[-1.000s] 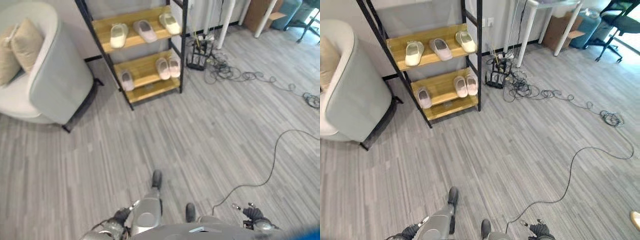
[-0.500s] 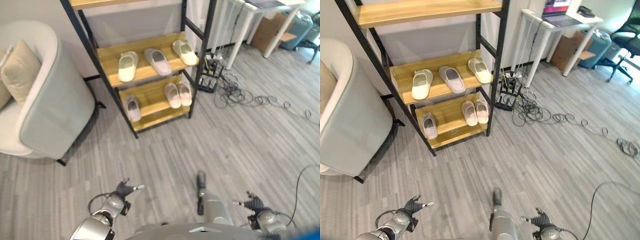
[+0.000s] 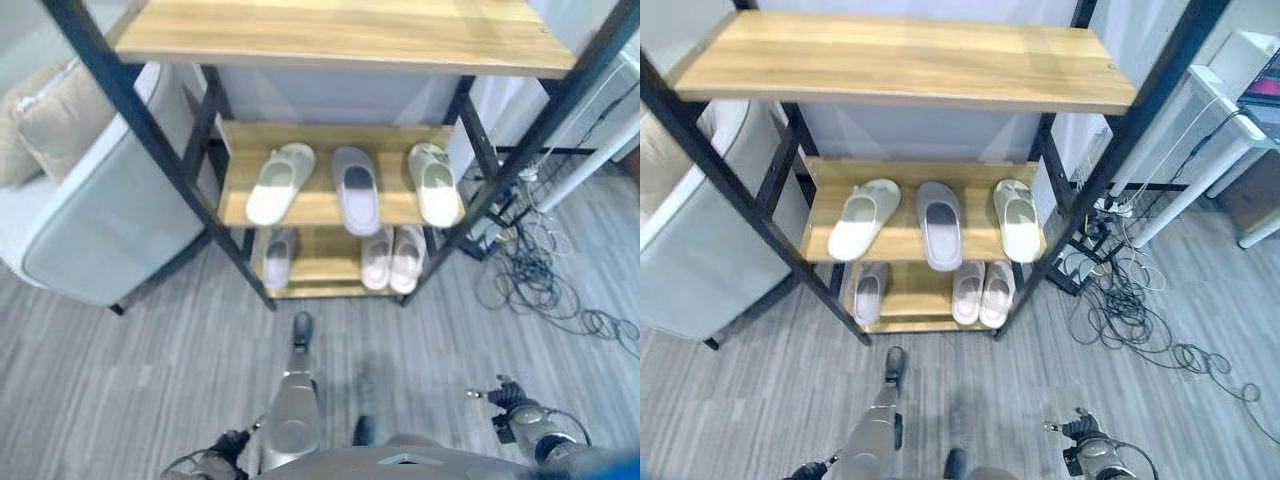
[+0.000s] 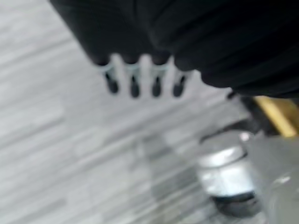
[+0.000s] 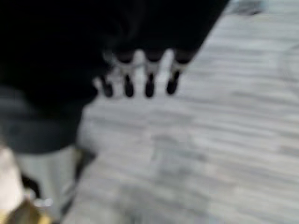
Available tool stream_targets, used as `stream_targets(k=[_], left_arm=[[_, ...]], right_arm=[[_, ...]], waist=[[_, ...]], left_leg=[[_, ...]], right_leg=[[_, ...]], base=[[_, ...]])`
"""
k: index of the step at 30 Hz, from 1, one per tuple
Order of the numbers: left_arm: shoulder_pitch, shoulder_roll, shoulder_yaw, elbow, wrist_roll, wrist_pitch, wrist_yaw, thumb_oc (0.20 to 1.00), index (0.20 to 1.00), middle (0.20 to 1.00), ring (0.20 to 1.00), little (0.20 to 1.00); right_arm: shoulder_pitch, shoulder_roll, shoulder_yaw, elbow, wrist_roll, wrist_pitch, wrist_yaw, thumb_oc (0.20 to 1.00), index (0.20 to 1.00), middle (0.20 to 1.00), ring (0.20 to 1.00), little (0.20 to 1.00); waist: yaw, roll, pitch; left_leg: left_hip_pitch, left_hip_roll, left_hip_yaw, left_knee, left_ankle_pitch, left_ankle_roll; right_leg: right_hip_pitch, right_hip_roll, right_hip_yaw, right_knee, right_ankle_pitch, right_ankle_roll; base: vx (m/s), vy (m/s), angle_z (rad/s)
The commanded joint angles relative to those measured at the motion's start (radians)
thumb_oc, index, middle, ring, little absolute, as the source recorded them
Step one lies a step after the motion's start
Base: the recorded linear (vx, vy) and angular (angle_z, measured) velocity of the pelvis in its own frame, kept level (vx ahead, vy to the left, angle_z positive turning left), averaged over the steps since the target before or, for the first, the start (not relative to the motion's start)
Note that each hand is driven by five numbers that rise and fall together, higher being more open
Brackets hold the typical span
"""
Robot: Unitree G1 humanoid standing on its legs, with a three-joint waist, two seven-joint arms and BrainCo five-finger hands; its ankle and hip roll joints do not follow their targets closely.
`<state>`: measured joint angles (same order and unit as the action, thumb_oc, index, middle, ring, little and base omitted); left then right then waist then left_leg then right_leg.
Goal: Arrange the slippers neatly on the shoe rack.
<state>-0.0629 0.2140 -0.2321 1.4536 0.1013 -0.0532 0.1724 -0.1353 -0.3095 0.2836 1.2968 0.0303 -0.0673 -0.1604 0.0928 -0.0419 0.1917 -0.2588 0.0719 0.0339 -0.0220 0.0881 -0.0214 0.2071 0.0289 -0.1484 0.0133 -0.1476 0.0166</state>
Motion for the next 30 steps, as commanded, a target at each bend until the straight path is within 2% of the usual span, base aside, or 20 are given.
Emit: stream_targets(k=[1, 4, 6, 7, 8, 10, 11, 14, 15, 16, 18, 24, 26, 28, 30], left_arm=[[-0.014, 0.031, -0.016, -0.002, 0.037, -0.012, 0.006, 1.000, 1.000, 1.000, 1.000, 1.000], [-0.014, 0.040, 0.000, -0.005, 0.027, -0.011, 0.008, 1.000, 1.000, 1.000, 1.000, 1.000], [-0.035, 0.046, -0.020, 0.013, 0.066, 0.011, 0.012, 1.000, 1.000, 1.000, 1.000, 1.000], [-0.020, 0.096, 0.000, 0.011, 0.065, 0.007, 0.022, 1.000, 1.000, 1.000, 1.000, 1.000], [-0.013, 0.086, 0.001, 0.007, 0.064, 0.005, 0.012, 1.000, 1.000, 1.000, 1.000, 1.000], [-0.004, 0.064, 0.001, -0.001, 0.062, -0.004, 0.007, 1.000, 1.000, 1.000, 1.000, 1.000], [-0.009, 0.062, -0.005, -0.003, 0.061, -0.009, 0.005, 1.000, 1.000, 1.000, 1.000, 1.000], [-0.012, 0.058, -0.025, -0.012, 0.063, -0.012, 0.008, 1.000, 1.000, 1.000, 1.000, 1.000], [-0.012, 0.063, -0.032, -0.019, 0.057, -0.018, 0.003, 1.000, 1.000, 1.000, 1.000, 1.000], [-0.017, 0.067, -0.038, -0.021, 0.058, -0.021, 0.000, 1.000, 1.000, 1.000, 1.000, 1.000], [-0.019, 0.070, -0.042, -0.024, 0.057, -0.025, -0.002, 1.000, 1.000, 1.000, 1.000, 1.000], [-0.019, 0.047, -0.041, -0.025, 0.027, -0.028, -0.005, 1.000, 1.000, 1.000, 1.000, 1.000], [-0.030, 0.035, -0.050, -0.032, 0.021, -0.025, -0.003, 1.000, 1.000, 1.000, 1.000, 1.000], [-0.032, 0.025, -0.049, -0.043, 0.015, -0.025, 0.001, 1.000, 1.000, 1.000, 1.000, 1.000], [-0.025, 0.022, -0.049, -0.039, 0.016, -0.027, 0.008, 1.000, 1.000, 1.000, 1.000, 1.000]], right_arm=[[0.060, 0.012, -0.004, -0.069, -0.042, -0.003, -0.013, 1.000, 1.000, 1.000, 1.000, 1.000], [0.060, 0.033, -0.002, -0.066, -0.036, 0.000, -0.005, 1.000, 1.000, 1.000, 1.000, 1.000], [0.049, 0.074, 0.023, -0.041, -0.054, 0.021, 0.010, 1.000, 1.000, 1.000, 1.000, 1.000], [0.062, 0.058, 0.015, -0.053, -0.042, 0.006, 0.011, 1.000, 1.000, 1.000, 1.000, 1.000], [0.062, 0.062, 0.017, -0.062, -0.045, 0.003, 0.009, 1.000, 1.000, 1.000, 1.000, 1.000], [0.075, 0.074, 0.021, -0.058, -0.052, 0.014, 0.020, 1.000, 1.000, 1.000, 1.000, 1.000], [0.076, 0.075, 0.021, -0.058, -0.050, 0.013, 0.020, 1.000, 1.000, 1.000, 1.000, 1.000], [0.081, 0.078, 0.023, -0.058, -0.039, 0.009, 0.017, 1.000, 1.000, 1.000, 1.000, 1.000], [0.087, 0.080, 0.031, -0.058, -0.031, 0.005, 0.020, 1.000, 1.000, 1.000, 1.000, 1.000], [0.089, 0.076, 0.038, -0.055, -0.032, 0.005, 0.027, 1.000, 1.000, 1.000, 1.000, 1.000], [0.096, 0.069, 0.044, -0.056, -0.031, 0.000, 0.029, 1.000, 1.000, 1.000, 1.000, 1.000], [0.087, 0.041, 0.030, -0.061, -0.016, -0.011, 0.020, 1.000, 1.000, 1.000, 1.000, 1.000], [0.079, 0.028, 0.021, -0.070, -0.006, -0.013, 0.012, 1.000, 1.000, 1.000, 1.000, 1.000], [0.068, 0.018, 0.022, -0.075, -0.015, -0.011, 0.001, 1.000, 1.000, 1.000, 1.000, 1.000], [0.057, 0.010, 0.036, -0.081, -0.025, -0.017, -0.006, 1.000, 1.000, 1.000, 1.000, 1.000]], waist=[[-0.015, -0.046, -0.037], [-0.003, -0.058, -0.045], [0.014, -0.074, -0.054], [0.018, -0.078, -0.051], [0.019, -0.080, -0.053], [0.006, -0.066, -0.055], [0.002, -0.058, -0.053], [-0.025, -0.043, -0.047], [-0.040, -0.036, -0.040], [-0.047, -0.038, -0.035], [-0.045, -0.032, -0.035], [-0.041, -0.007, -0.023], [-0.052, -0.003, -0.006], [-0.067, 0.004, -0.010], [-0.060, 0.010, -0.017]], left_leg=[[0.094, 0.018, -0.022, 0.119, -0.055, -0.036], [0.100, 0.004, -0.014, 0.134, -0.075, -0.025], [0.105, -0.024, -0.006, 0.145, -0.109, -0.002], [0.105, -0.031, -0.003, 0.145, -0.117, 0.005], [0.108, -0.037, -0.002, 0.142, -0.124, 0.011], [0.134, -0.056, 0.000, 0.118, -0.127, 0.035], [0.144, -0.057, -0.002, 0.107, -0.126, 0.037], [0.177, -0.061, -0.021, 0.072, -0.114, 0.034], [0.193, -0.057, -0.027, 0.058, -0.110, 0.028], [0.189, -0.059, -0.048, 0.070, -0.105, 0.020], [0.185, -0.053, -0.068, 0.059, -0.087, 0.009], [0.146, -0.030, -0.118, 0.064, -0.042, -0.031], [0.098, -0.020, -0.068, 0.113, -0.041, -0.037], [0.097, 0.029, 0.031, 0.134, -0.049, -0.038], [0.109, 0.046, 0.005, 0.134, -0.046, -0.049]], right_leg=[[-0.111, -0.142, 0.017, 0.111, -0.004, 0.094], [-0.108, -0.155, 0.024, 0.102, 0.008, 0.102], [-0.112, -0.181, 0.025, 0.083, 0.036, 0.127], [-0.120, -0.188, 0.029, 0.087, 0.044, 0.133], [-0.121, -0.192, 0.028, 0.091, 0.042, 0.137], [-0.172, -0.209, 0.032, 0.207, 0.083, 0.154], [-0.184, -0.208, 0.037, 0.228, 0.083, 0.155], [-0.211, -0.170, 0.075, 0.198, 0.072, 0.134], [-0.236, -0.139, 0.105, 0.144, 0.075, 0.123], [-0.215, -0.130, 0.116, 0.088, 0.066, 0.114], [-0.202, -0.114, 0.126, 0.068, 0.057, 0.099], [-0.168, -0.091, 0.061, 0.045, 0.027, 0.068], [-0.173, -0.097, 0.026, 0.063, 0.013, 0.058], [-0.179, -0.104, -0.012, 0.080, -0.003, 0.048], [-0.180, -0.104, -0.012, 0.096, -0.005, 0.044]], base=[[0.18, 0.195, -0.20], [0.13, 0.148, -0.19], [0.11, 0.257, 0.38], [0.05, 0.232, 0.14], [0.02, 0.169, 0.02], [0.01, 0.154, 0.03], [-0.01, 0.083, 0.06], [0.02, -0.022, 0.21], [-0.03, -0.189, 0.25], [-0.04, -0.249, 0.20], [-0.04, -0.211, 0.32], [-0.06, -0.180, 0.52], [-0.12, -0.112, 0.51], [-0.06, -0.014, 0.90], [0.03, 0.029, 0.68]])
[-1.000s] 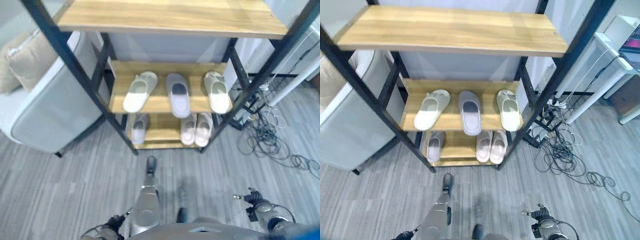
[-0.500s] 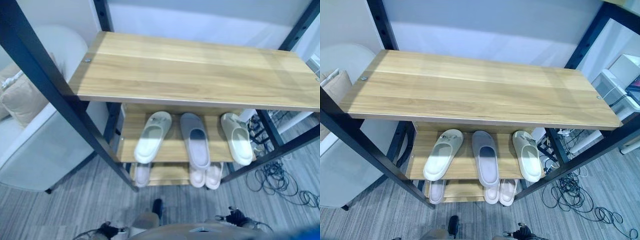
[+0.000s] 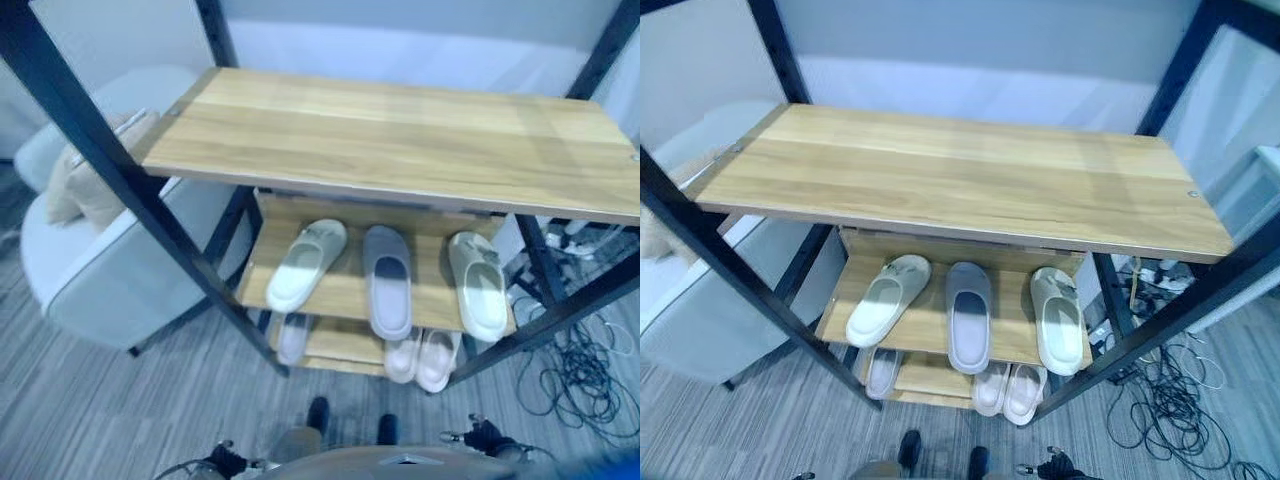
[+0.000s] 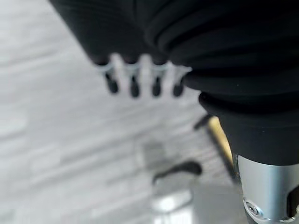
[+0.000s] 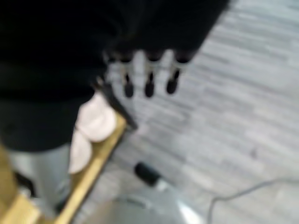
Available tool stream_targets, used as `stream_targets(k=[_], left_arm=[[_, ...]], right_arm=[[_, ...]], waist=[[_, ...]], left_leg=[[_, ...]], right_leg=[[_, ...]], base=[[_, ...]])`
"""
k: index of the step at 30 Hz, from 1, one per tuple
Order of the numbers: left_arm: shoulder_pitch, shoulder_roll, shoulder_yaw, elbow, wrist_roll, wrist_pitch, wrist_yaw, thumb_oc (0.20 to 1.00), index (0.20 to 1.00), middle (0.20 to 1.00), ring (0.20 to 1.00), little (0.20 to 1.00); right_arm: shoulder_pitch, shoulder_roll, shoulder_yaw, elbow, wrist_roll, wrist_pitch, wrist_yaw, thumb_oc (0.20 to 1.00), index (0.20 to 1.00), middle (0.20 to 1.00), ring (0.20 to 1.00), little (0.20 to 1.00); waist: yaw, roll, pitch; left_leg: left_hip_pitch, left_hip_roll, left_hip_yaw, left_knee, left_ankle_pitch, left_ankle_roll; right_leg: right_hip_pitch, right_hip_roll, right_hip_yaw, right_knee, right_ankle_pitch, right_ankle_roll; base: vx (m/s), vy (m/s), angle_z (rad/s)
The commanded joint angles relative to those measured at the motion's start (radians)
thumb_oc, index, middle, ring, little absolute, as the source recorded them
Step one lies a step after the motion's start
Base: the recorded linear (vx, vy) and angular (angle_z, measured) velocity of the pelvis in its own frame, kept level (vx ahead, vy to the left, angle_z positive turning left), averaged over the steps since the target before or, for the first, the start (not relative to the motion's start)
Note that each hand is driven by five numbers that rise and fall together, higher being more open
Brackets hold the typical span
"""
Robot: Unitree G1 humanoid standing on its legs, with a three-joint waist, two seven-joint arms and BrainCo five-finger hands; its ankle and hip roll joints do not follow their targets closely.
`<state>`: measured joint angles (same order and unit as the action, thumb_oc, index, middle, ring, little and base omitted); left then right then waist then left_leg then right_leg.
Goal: Arrange the slippers neatly on the shoe rack.
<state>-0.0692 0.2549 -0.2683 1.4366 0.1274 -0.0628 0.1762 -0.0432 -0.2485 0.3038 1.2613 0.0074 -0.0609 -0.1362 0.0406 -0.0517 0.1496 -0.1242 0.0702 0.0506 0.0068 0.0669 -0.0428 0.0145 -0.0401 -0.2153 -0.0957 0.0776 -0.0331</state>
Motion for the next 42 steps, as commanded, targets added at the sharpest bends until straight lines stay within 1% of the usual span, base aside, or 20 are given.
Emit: stream_targets(k=[1, 2, 3, 4, 5, 6, 7, 10, 14, 17, 20, 25, 28, 32, 37, 39, 42], left_arm=[[-0.017, -0.019, -0.013, -0.017, -0.019, -0.020, 0.010, 1.000, 1.000, 1.000, 1.000, 1.000], [-0.018, -0.020, -0.009, -0.010, -0.029, -0.020, 0.015, 1.000, 1.000, 1.000, 1.000, 1.000], [-0.020, -0.021, -0.008, -0.006, -0.034, -0.019, 0.014, 1.000, 1.000, 1.000, 1.000, 1.000], [-0.020, -0.021, -0.008, -0.006, -0.034, -0.020, 0.014, 1.000, 1.000, 1.000, 1.000, 1.000], [-0.016, -0.023, -0.003, 0.003, -0.033, -0.016, 0.009, 1.000, 1.000, 1.000, 1.000, 1.000], [-0.011, -0.016, -0.006, 0.008, -0.023, -0.013, 0.004, 1.000, 1.000, 1.000, 1.000, 1.000], [-0.016, -0.011, -0.002, 0.003, -0.019, -0.018, -0.002, 1.000, 1.000, 1.000, 1.000, 1.000], [-0.011, -0.004, 0.002, -0.015, -0.018, -0.031, 0.002, 1.000, 1.000, 1.000, 1.000, 1.000], [-0.016, 0.006, -0.002, -0.054, -0.028, -0.043, 0.007, 1.000, 1.000, 1.000, 1.000, 1.000], [-0.007, -0.002, -0.014, -0.079, -0.021, -0.053, 0.009, 1.000, 1.000, 1.000, 1.000, 1.000], [-0.004, -0.008, -0.019, -0.084, -0.021, -0.054, 0.008, 1.000, 1.000, 1.000, 1.000, 1.000], [0.010, -0.047, -0.064, -0.111, -0.004, -0.067, 0.009, 1.000, 1.000, 1.000, 1.000, 1.000], [0.016, -0.069, -0.088, -0.107, 0.001, -0.067, 0.008, 1.000, 1.000, 1.000, 1.000, 1.000], [0.029, -0.078, -0.103, -0.099, 0.017, -0.065, 0.006, 1.000, 1.000, 1.000, 1.000, 1.000], [0.057, -0.079, -0.119, -0.115, 0.032, -0.067, 0.005, 1.000, 1.000, 1.000, 1.000, 1.000], [0.054, -0.078, -0.121, -0.120, 0.033, -0.068, 0.005, 1.000, 1.000, 1.000, 1.000, 1.000], [0.042, -0.077, -0.140, -0.153, 0.028, -0.070, 0.008, 1.000, 1.000, 1.000, 1.000, 1.000]], right_arm=[[-0.041, -0.055, 0.019, -0.053, -0.002, -0.029, -0.035, 1.000, 1.000, 1.000, 1.000, 1.000], [-0.046, -0.057, 0.015, -0.060, 0.003, -0.032, -0.037, 1.000, 1.000, 1.000, 1.000, 1.000], [-0.046, -0.058, 0.010, -0.064, 0.009, -0.032, -0.035, 1.000, 1.000, 1.000, 1.000, 1.000], [-0.046, -0.058, 0.010, -0.064, 0.009, -0.032, -0.035, 1.000, 1.000, 1.000, 1.000, 1.000], [-0.046, -0.059, 0.008, -0.070, 0.006, -0.032, -0.032, 1.000, 1.000, 1.000, 1.000, 1.000], [-0.061, -0.088, -0.005, -0.069, 0.015, -0.033, -0.014, 1.000, 1.000, 1.000, 1.000, 1.000], [-0.036, -0.082, 0.014, -0.099, -0.013, -0.055, -0.016, 1.000, 1.000, 1.000, 1.000, 1.000], [-0.015, -0.061, 0.026, -0.112, -0.021, -0.055, -0.012, 1.000, 1.000, 1.000, 1.000, 1.000], [-0.007, -0.053, 0.081, -0.213, -0.053, -0.060, 0.001, 1.000, 1.000, 1.000, 1.000, 1.000], [0.006, -0.052, 0.102, -0.269, -0.060, -0.069, 0.010, 1.000, 1.000, 1.000, 1.000, 1.000], [0.008, -0.049, 0.105, -0.267, -0.060, -0.069, 0.013, 1.000, 1.000, 1.000, 1.000, 1.000], [-0.002, -0.029, 0.117, -0.252, -0.061, -0.075, 0.012, 1.000, 1.000, 1.000, 1.000, 1.000], [-0.040, -0.004, 0.118, -0.237, -0.018, -0.079, 0.009, 1.000, 1.000, 1.000, 1.000, 1.000], [-0.084, 0.016, 0.176, -0.274, -0.028, -0.088, 0.021, 1.000, 1.000, 1.000, 1.000, 1.000], [-0.144, 0.040, 0.288, -0.397, -0.040, -0.109, 0.063, 1.000, 1.000, 1.000, 1.000, 1.000], [-0.154, 0.041, 0.300, -0.406, -0.038, -0.112, 0.070, 1.000, 1.000, 1.000, 1.000, 1.000], [-0.191, 0.040, 0.352, -0.460, -0.022, -0.113, 0.094, 1.000, 1.000, 1.000, 1.000, 1.000]], waist=[[-0.003, 0.022, 0.023], [-0.004, 0.024, 0.021], [-0.006, 0.026, 0.019], [-0.006, 0.026, 0.019], [-0.010, 0.037, 0.010], [-0.010, 0.043, -0.004], [-0.018, 0.043, -0.010], [-0.024, 0.043, -0.005], [-0.020, 0.039, 0.010], [-0.023, 0.043, 0.010], [-0.023, 0.046, 0.008], [-0.021, 0.073, -0.004], [-0.017, 0.094, -0.008], [-0.006, 0.102, -0.010], [0.010, 0.102, -0.010], [0.012, 0.102, -0.008], [0.020, 0.107, 0.013]], left_leg=[[-0.022, 0.048, -0.061, 0.095, -0.018, -0.038], [-0.018, 0.056, -0.105, 0.072, -0.005, -0.049], [-0.016, 0.070, -0.120, 0.053, 0.009, -0.054], [-0.014, 0.070, -0.121, 0.051, 0.010, -0.054], [0.012, 0.090, -0.120, -0.001, 0.010, -0.048], [0.030, 0.091, -0.132, -0.029, 0.017, -0.052], [0.044, 0.089, -0.130, -0.041, 0.015, -0.052], [0.054, 0.078, -0.117, -0.026, 0.003, -0.048], [0.057, 0.058, -0.097, 0.002, -0.021, -0.039], [0.071, 0.050, -0.080, -0.012, -0.025, -0.035], [0.078, 0.048, -0.076, -0.021, -0.025, -0.034], [0.101, 0.039, -0.068, -0.064, -0.016, -0.032], [0.109, 0.033, -0.071, -0.085, -0.008, -0.033], [0.113, 0.031, -0.077, -0.089, -0.009, -0.032], [0.127, 0.033, -0.078, -0.086, -0.015, -0.034], [0.125, 0.034, -0.078, -0.087, -0.014, -0.035], [0.106, 0.040, -0.079, -0.087, -0.007, -0.038]], right_leg=[[0.013, -0.034, 0.058, 0.209, -0.231, 0.095], [0.015, -0.035, 0.062, 0.213, -0.234, 0.098], [0.016, -0.037, 0.062, 0.215, -0.237, 0.100], [0.017, -0.037, 0.061, 0.215, -0.237, 0.100], [0.024, -0.035, 0.055, 0.213, -0.245, 0.104], [0.032, -0.036, 0.060, 0.209, -0.244, 0.109], [0.035, -0.040, 0.064, 0.207, -0.240, 0.112], [0.036, -0.053, 0.081, 0.201, -0.225, 0.118], [0.031, -0.072, 0.114, 0.185, -0.208, 0.126], [0.032, -0.079, 0.128, 0.164, -0.194, 0.135], [0.036, -0.080, 0.130, 0.155, -0.190, 0.137], [0.053, -0.090, 0.130, 0.100, -0.169, 0.148], [0.066, -0.091, 0.120, 0.074, -0.163, 0.150], [0.078, -0.091, 0.115, 0.062, -0.164, 0.150], [0.094, -0.091, 0.112, 0.056, -0.166, 0.151], [0.092, -0.091, 0.111, 0.056, -0.166, 0.151], [0.075, -0.089, 0.111, 0.050, -0.159, 0.152]], base=[[0.05, 0.042, 0.38], [0.05, 0.061, 0.19], [0.03, 0.050, 0.07], [0.06, 0.054, 0.13], [0.11, 0.083, 0.17], [0.15, 0.117, 0.16], [0.11, 0.090, 0.12], [0.05, 0.113, 0.02], [0.03, 0.082, -0.25], [0.03, 0.057, -0.19], [0.03, 0.030, -0.07], [0.04, 0.034, -0.05], [0.02, 0.046, -0.03], [0.01, 0.012, 0.06], [0.00, 0.001, 0.01], [0.00, 0.000, 0.00], [-0.06, -0.016, 0.08]])
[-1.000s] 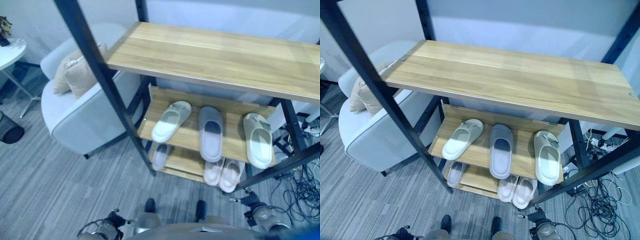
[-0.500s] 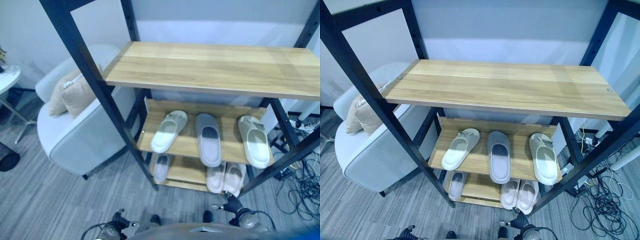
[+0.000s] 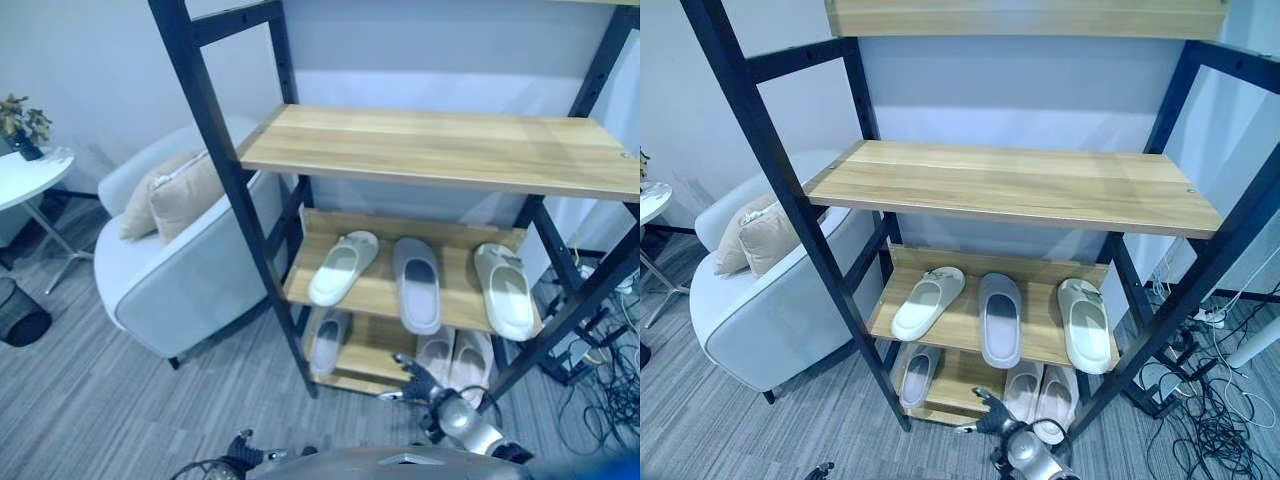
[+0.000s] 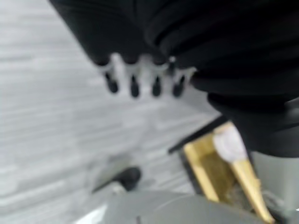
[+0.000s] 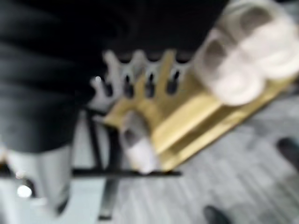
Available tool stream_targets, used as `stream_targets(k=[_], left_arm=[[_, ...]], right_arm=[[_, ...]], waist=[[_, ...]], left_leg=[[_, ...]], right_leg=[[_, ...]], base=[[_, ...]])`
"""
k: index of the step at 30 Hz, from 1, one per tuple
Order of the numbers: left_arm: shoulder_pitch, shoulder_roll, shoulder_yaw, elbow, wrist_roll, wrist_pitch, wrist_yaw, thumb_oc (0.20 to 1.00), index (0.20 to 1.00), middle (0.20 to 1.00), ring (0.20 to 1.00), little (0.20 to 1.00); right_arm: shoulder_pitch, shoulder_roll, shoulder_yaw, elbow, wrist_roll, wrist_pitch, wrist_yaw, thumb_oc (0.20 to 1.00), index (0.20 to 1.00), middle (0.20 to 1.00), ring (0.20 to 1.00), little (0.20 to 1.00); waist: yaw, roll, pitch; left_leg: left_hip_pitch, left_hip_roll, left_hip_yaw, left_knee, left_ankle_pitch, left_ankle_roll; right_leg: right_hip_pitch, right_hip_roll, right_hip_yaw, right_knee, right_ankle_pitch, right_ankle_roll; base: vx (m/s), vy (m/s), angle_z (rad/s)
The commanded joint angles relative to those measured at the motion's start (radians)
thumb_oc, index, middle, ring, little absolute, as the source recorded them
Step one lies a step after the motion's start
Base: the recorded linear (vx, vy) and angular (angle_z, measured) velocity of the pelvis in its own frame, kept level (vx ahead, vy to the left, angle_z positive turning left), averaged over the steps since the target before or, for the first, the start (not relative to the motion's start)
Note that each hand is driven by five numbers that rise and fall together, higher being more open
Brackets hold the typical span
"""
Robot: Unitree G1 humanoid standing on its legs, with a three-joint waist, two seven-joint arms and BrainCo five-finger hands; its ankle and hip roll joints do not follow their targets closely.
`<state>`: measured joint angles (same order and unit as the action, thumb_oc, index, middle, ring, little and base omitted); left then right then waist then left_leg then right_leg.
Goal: Arrange the slippers neatly on the shoe rack.
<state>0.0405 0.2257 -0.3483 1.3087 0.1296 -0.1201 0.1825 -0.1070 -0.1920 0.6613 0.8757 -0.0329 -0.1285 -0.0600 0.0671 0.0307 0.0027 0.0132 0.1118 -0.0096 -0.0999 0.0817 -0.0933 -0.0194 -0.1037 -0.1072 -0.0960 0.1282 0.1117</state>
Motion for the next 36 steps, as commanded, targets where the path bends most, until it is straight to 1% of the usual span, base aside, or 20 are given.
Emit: stream_targets(k=[1, 7, 8, 11, 12, 13, 14, 16, 18, 19, 20, 21, 22, 24, 25, 26, 29, 30, 32, 36], left_arm=[[-0.074, -0.043, -0.065, -0.037, 0.024, -0.014, 0.002, 1.000, 1.000, 1.000, 1.000, 1.000], [-0.098, -0.026, -0.100, -0.097, 0.016, -0.022, -0.001, 1.000, 1.000, 1.000, 1.000, 1.000], [-0.110, -0.021, -0.112, -0.110, 0.014, -0.023, -0.006, 1.000, 1.000, 1.000, 1.000, 1.000], [-0.126, -0.022, -0.125, -0.108, 0.013, -0.026, -0.009, 1.000, 1.000, 1.000, 1.000, 1.000], [-0.134, -0.025, -0.128, -0.107, 0.008, -0.027, -0.010, 1.000, 1.000, 1.000, 1.000, 1.000], [-0.152, -0.030, -0.134, -0.107, 0.004, -0.029, -0.007, 1.000, 1.000, 1.000, 1.000, 1.000], [-0.154, -0.030, -0.134, -0.106, 0.004, -0.029, -0.007, 1.000, 1.000, 1.000, 1.000, 1.000], [-0.173, -0.038, -0.145, -0.106, -0.005, -0.031, -0.001, 1.000, 1.000, 1.000, 1.000, 1.000], [-0.195, -0.046, -0.157, -0.111, -0.016, -0.033, 0.006, 1.000, 1.000, 1.000, 1.000, 1.000], [-0.195, -0.046, -0.157, -0.111, -0.016, -0.033, 0.006, 1.000, 1.000, 1.000, 1.000, 1.000], [-0.209, -0.050, -0.165, -0.132, -0.028, -0.038, 0.016, 1.000, 1.000, 1.000, 1.000, 1.000], [-0.209, -0.050, -0.165, -0.132, -0.028, -0.038, 0.016, 1.000, 1.000, 1.000, 1.000, 1.000], [-0.213, -0.045, -0.178, -0.162, -0.031, -0.041, 0.026, 1.000, 1.000, 1.000, 1.000, 1.000], [-0.215, -0.039, -0.192, -0.187, -0.030, -0.046, 0.030, 1.000, 1.000, 1.000, 1.000, 1.000], [-0.216, -0.039, -0.192, -0.187, -0.030, -0.046, 0.030, 1.000, 1.000, 1.000, 1.000, 1.000], [-0.216, -0.030, -0.210, -0.217, -0.020, -0.049, 0.034, 1.000, 1.000, 1.000, 1.000, 1.000], [-0.217, -0.027, -0.217, -0.222, -0.019, -0.048, 0.035, 1.000, 1.000, 1.000, 1.000, 1.000], [-0.220, -0.023, -0.217, -0.218, -0.015, -0.050, 0.034, 1.000, 1.000, 1.000, 1.000, 1.000], [-0.220, -0.019, -0.216, -0.213, -0.009, -0.052, 0.033, 1.000, 1.000, 1.000, 1.000, 1.000], [-0.208, -0.007, -0.210, -0.170, 0.011, -0.053, 0.031, 1.000, 1.000, 1.000, 1.000, 1.000]], right_arm=[[-0.143, -0.020, 0.010, -0.100, 0.028, -0.046, 0.029, 1.000, 1.000, 1.000, 1.000, 1.000], [-0.239, -0.083, 0.096, -0.292, 0.071, -0.054, 0.101, 1.000, 1.000, 1.000, 1.000, 1.000], [-0.289, -0.123, 0.121, -0.400, 0.094, -0.060, 0.130, 1.000, 1.000, 1.000, 1.000, 1.000], [-0.373, -0.176, 0.144, -0.552, 0.080, -0.083, 0.149, 1.000, 1.000, 1.000, 1.000, 1.000], [-0.404, -0.186, 0.146, -0.593, 0.068, -0.096, 0.144, 1.000, 1.000, 1.000, 1.000, 1.000], [-0.461, -0.211, 0.142, -0.698, 0.029, -0.119, 0.124, 1.000, 1.000, 1.000, 1.000, 1.000], [-0.461, -0.212, 0.141, -0.700, 0.029, -0.117, 0.124, 1.000, 1.000, 1.000, 1.000, 1.000], [-0.514, -0.230, 0.127, -0.778, -0.032, -0.138, 0.081, 1.000, 1.000, 1.000, 1.000, 1.000], [-0.554, -0.227, 0.108, -0.826, -0.084, -0.150, 0.029, 1.000, 1.000, 1.000, 1.000, 1.000], [-0.554, -0.227, 0.108, -0.826, -0.084, -0.150, 0.029, 1.000, 1.000, 1.000, 1.000, 1.000], [-0.606, -0.240, 0.092, -0.871, -0.205, -0.157, -0.039, 1.000, 1.000, 1.000, 1.000, 1.000], [-0.606, -0.240, 0.092, -0.871, -0.205, -0.157, -0.039, 1.000, 1.000, 1.000, 1.000, 1.000], [-0.639, -0.255, 0.081, -0.877, -0.292, -0.146, -0.084, 1.000, 1.000, 1.000, 1.000, 1.000], [-0.685, -0.280, 0.061, -0.848, -0.400, -0.115, -0.147, 1.000, 1.000, 1.000, 1.000, 1.000], [-0.686, -0.279, 0.062, -0.846, -0.403, -0.115, -0.150, 1.000, 1.000, 1.000, 1.000, 1.000], [-0.728, -0.309, 0.023, -0.782, -0.478, -0.083, -0.222, 1.000, 1.000, 1.000, 1.000, 1.000], [-0.730, -0.306, -0.003, -0.759, -0.470, -0.076, -0.246, 1.000, 1.000, 1.000, 1.000, 1.000], [-0.760, -0.321, -0.035, -0.699, -0.473, -0.058, -0.287, 1.000, 1.000, 1.000, 1.000, 1.000], [-0.776, -0.333, -0.049, -0.675, -0.480, -0.050, -0.305, 1.000, 1.000, 1.000, 1.000, 1.000], [-0.853, -0.377, -0.105, -0.535, -0.484, -0.010, -0.369, 1.000, 1.000, 1.000, 1.000, 1.000]], waist=[[-0.004, 0.027, 0.171], [0.003, 0.039, 0.222], [0.002, 0.045, 0.246], [-0.003, 0.052, 0.273], [-0.004, 0.053, 0.279], [-0.011, 0.055, 0.292], [-0.010, 0.055, 0.293], [-0.016, 0.056, 0.305], [-0.017, 0.055, 0.313], [-0.017, 0.055, 0.313], [-0.019, 0.051, 0.319], [-0.019, 0.051, 0.319], [-0.018, 0.050, 0.319], [-0.017, 0.049, 0.320], [-0.017, 0.049, 0.320], [-0.013, 0.049, 0.323], [-0.011, 0.048, 0.322], [-0.005, 0.047, 0.325], [-0.002, 0.047, 0.326], [0.017, 0.039, 0.328]], left_leg=[[-0.040, -0.001, -0.020, 0.021, -0.018, 0.011], [-0.077, 0.007, -0.023, 0.029, -0.004, 0.007], [-0.096, 0.011, -0.022, 0.039, 0.000, 0.005], [-0.117, 0.016, -0.013, 0.052, 0.001, 0.005], [-0.124, 0.017, -0.011, 0.055, 0.001, 0.005], [-0.138, 0.020, -0.003, 0.060, 0.002, 0.004], [-0.138, 0.020, -0.003, 0.060, 0.002, 0.004], [-0.150, 0.024, 0.004, 0.063, 0.005, 0.004], [-0.160, 0.027, 0.011, 0.067, 0.004, 0.005], [-0.160, 0.027, 0.011, 0.067, 0.004, 0.005], [-0.167, 0.026, 0.013, 0.071, 0.001, 0.008], [-0.167, 0.026, 0.013, 0.071, 0.001, 0.008], [-0.172, 0.026, 0.011, 0.071, 0.000, 0.010], [-0.177, 0.025, 0.010, 0.070, -0.002, 0.012], [-0.177, 0.025, 0.010, 0.070, -0.002, 0.012], [-0.187, 0.024, 0.006, 0.070, -0.003, 0.013], [-0.191, 0.023, 0.005, 0.071, -0.005, 0.014], [-0.196, 0.021, -0.001, 0.072, -0.007, 0.016], [-0.200, 0.019, -0.005, 0.073, -0.008, 0.017], [-0.228, 0.012, -0.019, 0.084, -0.013, 0.019]], right_leg=[[0.100, -0.025, 0.004, 0.051, -0.208, 0.008], [0.055, -0.022, 0.017, 0.073, -0.207, 0.008], [0.029, -0.022, 0.028, 0.092, -0.207, 0.007], [-0.005, -0.021, 0.042, 0.113, -0.207, 0.007], [-0.016, -0.020, 0.046, 0.118, -0.206, 0.008], [-0.039, -0.018, 0.059, 0.127, -0.203, 0.007], [-0.041, -0.018, 0.060, 0.128, -0.204, 0.007], [-0.062, -0.015, 0.064, 0.136, -0.200, 0.008], [-0.080, -0.011, 0.074, 0.144, -0.198, 0.007], [-0.080, -0.011, 0.075, 0.144, -0.199, 0.007], [-0.087, -0.009, 0.079, 0.148, -0.199, 0.006], [-0.087, -0.009, 0.079, 0.148, -0.199, 0.006], [-0.091, -0.008, 0.077, 0.149, -0.200, 0.006], [-0.097, -0.007, 0.076, 0.150, -0.201, 0.005], [-0.097, -0.007, 0.076, 0.150, -0.202, 0.005], [-0.102, -0.007, 0.074, 0.149, -0.202, 0.006], [-0.105, -0.007, 0.071, 0.149, -0.201, 0.005], [-0.106, -0.007, 0.066, 0.148, -0.201, 0.006], [-0.108, -0.007, 0.062, 0.148, -0.202, 0.006], [-0.120, -0.009, 0.050, 0.149, -0.201, 0.009]], base=[[-0.09, -0.019, 0.16], [-0.07, -0.017, -0.11], [-0.09, -0.014, 0.23], [-0.06, -0.011, 0.03], [-0.05, -0.015, -0.72], [-0.04, -0.007, -0.70], [-0.03, -0.004, -0.58], [-0.02, -0.007, -0.25], [0.00, -0.011, -0.34], [0.02, -0.023, -0.24], [0.02, -0.017, -0.21], [0.03, -0.034, -0.15], [0.00, 0.000, 0.00], [0.02, -0.014, 0.09], [0.02, -0.011, -0.20], [0.01, -0.007, -0.35], [0.01, -0.010, 0.11], [0.01, -0.010, 0.27], [0.02, -0.008, -0.20], [0.02, 0.001, 0.10]])
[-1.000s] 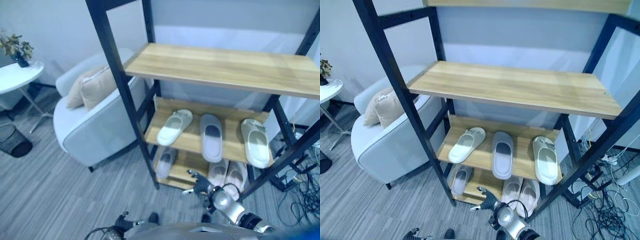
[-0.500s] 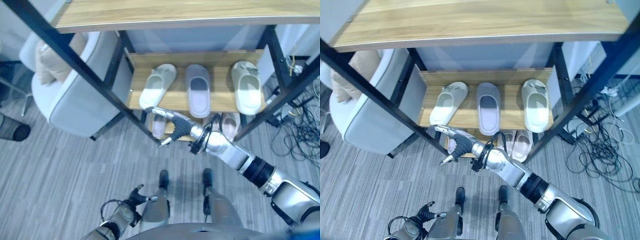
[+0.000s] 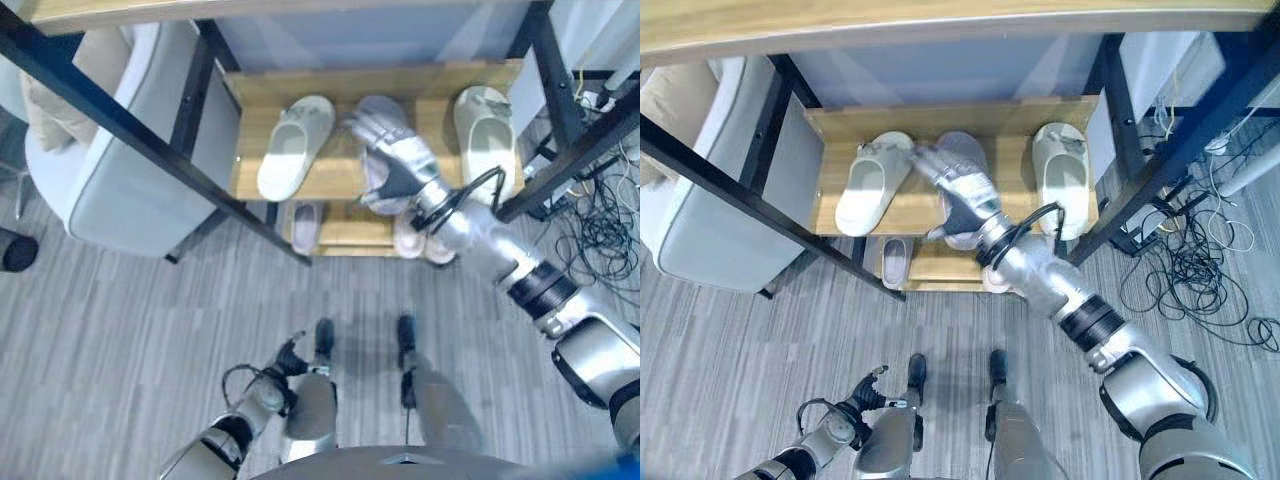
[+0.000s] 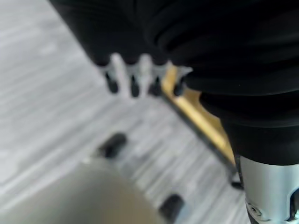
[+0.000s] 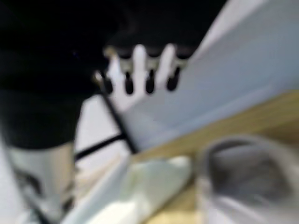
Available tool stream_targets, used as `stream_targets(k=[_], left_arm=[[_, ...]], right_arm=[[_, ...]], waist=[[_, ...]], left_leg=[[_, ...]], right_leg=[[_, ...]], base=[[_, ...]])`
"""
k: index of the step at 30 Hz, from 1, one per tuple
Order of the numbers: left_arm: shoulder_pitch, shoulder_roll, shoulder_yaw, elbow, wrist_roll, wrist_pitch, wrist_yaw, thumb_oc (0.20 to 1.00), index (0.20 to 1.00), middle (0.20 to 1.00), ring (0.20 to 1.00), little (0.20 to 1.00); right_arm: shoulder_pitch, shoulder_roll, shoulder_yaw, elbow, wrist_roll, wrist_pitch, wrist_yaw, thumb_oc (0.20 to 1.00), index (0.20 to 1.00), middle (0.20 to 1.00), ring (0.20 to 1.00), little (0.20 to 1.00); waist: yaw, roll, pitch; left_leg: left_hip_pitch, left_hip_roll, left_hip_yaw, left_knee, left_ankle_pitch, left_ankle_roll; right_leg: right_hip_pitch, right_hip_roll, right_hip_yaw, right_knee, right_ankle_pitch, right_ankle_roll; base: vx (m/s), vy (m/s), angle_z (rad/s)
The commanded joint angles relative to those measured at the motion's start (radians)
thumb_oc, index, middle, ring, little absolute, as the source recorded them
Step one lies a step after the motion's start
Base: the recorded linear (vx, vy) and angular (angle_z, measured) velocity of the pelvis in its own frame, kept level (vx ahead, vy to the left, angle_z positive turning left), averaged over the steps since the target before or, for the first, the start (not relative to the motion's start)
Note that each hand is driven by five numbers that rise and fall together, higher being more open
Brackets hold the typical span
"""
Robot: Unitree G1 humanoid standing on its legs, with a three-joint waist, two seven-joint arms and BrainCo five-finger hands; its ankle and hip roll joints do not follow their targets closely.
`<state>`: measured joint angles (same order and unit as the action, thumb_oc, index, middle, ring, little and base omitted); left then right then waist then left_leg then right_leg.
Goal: Arrange the slippers neatly on the shoe rack.
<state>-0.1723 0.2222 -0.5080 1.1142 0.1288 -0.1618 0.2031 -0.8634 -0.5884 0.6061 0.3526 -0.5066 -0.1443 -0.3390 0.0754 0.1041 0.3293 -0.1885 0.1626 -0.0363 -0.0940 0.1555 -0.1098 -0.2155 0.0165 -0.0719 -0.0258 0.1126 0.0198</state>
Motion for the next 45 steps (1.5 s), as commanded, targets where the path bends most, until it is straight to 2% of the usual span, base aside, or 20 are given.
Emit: stream_targets(k=[1, 9, 15, 21, 25, 32, 33, 39, 40, 41, 45], left_arm=[[0.004, -0.003, -0.050, 0.025, 0.012, -0.012, 0.011, 1.000, 1.000, 1.000, 1.000, 1.000], [0.009, 0.021, -0.031, 0.045, 0.006, -0.017, 0.024, 1.000, 1.000, 1.000, 1.000, 1.000], [0.001, 0.018, -0.018, 0.044, -0.007, -0.014, 0.034, 1.000, 1.000, 1.000, 1.000, 1.000], [-0.008, 0.011, -0.020, 0.021, -0.007, -0.014, 0.038, 1.000, 1.000, 1.000, 1.000, 1.000], [-0.013, 0.016, -0.023, 0.014, -0.007, -0.018, 0.043, 1.000, 1.000, 1.000, 1.000, 1.000], [-0.013, 0.016, -0.023, 0.014, -0.007, -0.018, 0.043, 1.000, 1.000, 1.000, 1.000, 1.000], [-0.008, 0.033, -0.030, 0.016, -0.014, -0.024, 0.054, 1.000, 1.000, 1.000, 1.000, 1.000], [-0.001, 0.033, -0.027, 0.041, -0.027, -0.021, 0.063, 1.000, 1.000, 1.000, 1.000, 1.000], [0.002, 0.033, -0.026, 0.043, -0.028, -0.022, 0.064, 1.000, 1.000, 1.000, 1.000, 1.000], [0.002, 0.034, -0.025, 0.044, -0.028, -0.023, 0.067, 1.000, 1.000, 1.000, 1.000, 1.000], [0.004, 0.033, -0.030, 0.046, -0.026, -0.020, 0.069, 1.000, 1.000, 1.000, 1.000, 1.000]], right_arm=[[-0.097, 0.020, -0.050, -0.011, -0.010, 0.006, -0.091, 1.000, 1.000, 1.000, 1.000, 1.000], [-0.141, -0.027, -0.106, 0.190, 0.063, 0.044, -0.158, 1.000, 1.000, 1.000, 1.000, 1.000], [-0.095, -0.031, -0.152, 0.186, 0.130, 0.054, -0.157, 1.000, 1.000, 1.000, 1.000, 1.000], [-0.029, -0.019, -0.187, 0.192, 0.135, 0.060, -0.157, 1.000, 1.000, 1.000, 1.000, 1.000], [-0.032, -0.025, -0.177, 0.294, 0.139, 0.076, -0.161, 1.000, 1.000, 1.000, 1.000, 1.000], [-0.035, -0.024, -0.175, 0.297, 0.139, 0.075, -0.162, 1.000, 1.000, 1.000, 1.000, 1.000], [-0.086, -0.027, -0.178, 0.504, 0.241, 0.075, -0.180, 1.000, 1.000, 1.000, 1.000, 1.000], [-0.145, -0.019, -0.171, 0.634, 0.347, 0.059, -0.179, 1.000, 1.000, 1.000, 1.000, 1.000], [-0.152, -0.019, -0.170, 0.649, 0.358, 0.058, -0.178, 0.900, 0.900, 0.900, 0.900, 0.900], [-0.158, -0.021, -0.167, 0.659, 0.368, 0.056, -0.178, 0.216, 0.216, 0.216, 0.216, 0.216], [-0.164, -0.017, -0.155, 0.681, 0.398, 0.055, -0.166, 0.200, 0.200, 0.200, 0.200, 0.200]], waist=[[0.009, -0.035, 0.001], [0.032, -0.045, 0.005], [0.037, -0.047, 0.015], [0.042, -0.045, 0.024], [0.049, -0.039, 0.030], [0.048, -0.039, 0.030], [0.071, -0.030, 0.030], [0.082, -0.027, 0.020], [0.084, -0.027, 0.019], [0.086, -0.027, 0.018], [0.091, -0.028, 0.016]], left_leg=[[-0.028, -0.039, 0.007, 0.079, -0.087, 0.036], [-0.058, -0.050, -0.017, 0.082, -0.087, 0.039], [-0.075, -0.063, -0.033, 0.072, -0.080, 0.041], [-0.087, -0.076, -0.049, 0.061, -0.074, 0.040], [-0.096, -0.084, -0.057, 0.058, -0.069, 0.039], [-0.097, -0.084, -0.058, 0.058, -0.070, 0.039], [-0.106, -0.095, -0.066, 0.054, -0.069, 0.037], [-0.118, -0.102, -0.072, 0.053, -0.065, 0.037], [-0.118, -0.103, -0.073, 0.052, -0.066, 0.037], [-0.120, -0.104, -0.074, 0.052, -0.065, 0.037], [-0.125, -0.105, -0.077, 0.051, -0.062, 0.036]], right_leg=[[0.075, -0.130, 0.015, 0.079, -0.185, 0.101], [0.064, -0.136, -0.008, 0.082, -0.186, 0.106], [0.058, -0.144, -0.027, 0.083, -0.185, 0.109], [0.058, -0.151, -0.046, 0.087, -0.189, 0.113], [0.051, -0.156, -0.056, 0.088, -0.186, 0.116], [0.051, -0.155, -0.056, 0.088, -0.185, 0.116], [0.056, -0.163, -0.068, 0.073, -0.180, 0.121], [0.057, -0.165, -0.075, 0.062, -0.173, 0.123], [0.056, -0.167, -0.076, 0.060, -0.171, 0.124], [0.055, -0.168, -0.077, 0.060, -0.168, 0.125], [0.054, -0.167, -0.078, 0.053, -0.164, 0.126]], base=[[0.02, 0.003, 0.03], [0.03, 0.015, 0.14], [0.02, 0.015, 0.05], [0.01, 0.015, 0.15], [-0.01, 0.019, 0.14], [0.00, 0.007, 0.04], [0.01, 0.054, 0.01], [0.01, 0.020, 0.09], [0.02, 0.010, 0.06], [0.02, 0.014, 0.06], [0.00, 0.003, 0.01]])
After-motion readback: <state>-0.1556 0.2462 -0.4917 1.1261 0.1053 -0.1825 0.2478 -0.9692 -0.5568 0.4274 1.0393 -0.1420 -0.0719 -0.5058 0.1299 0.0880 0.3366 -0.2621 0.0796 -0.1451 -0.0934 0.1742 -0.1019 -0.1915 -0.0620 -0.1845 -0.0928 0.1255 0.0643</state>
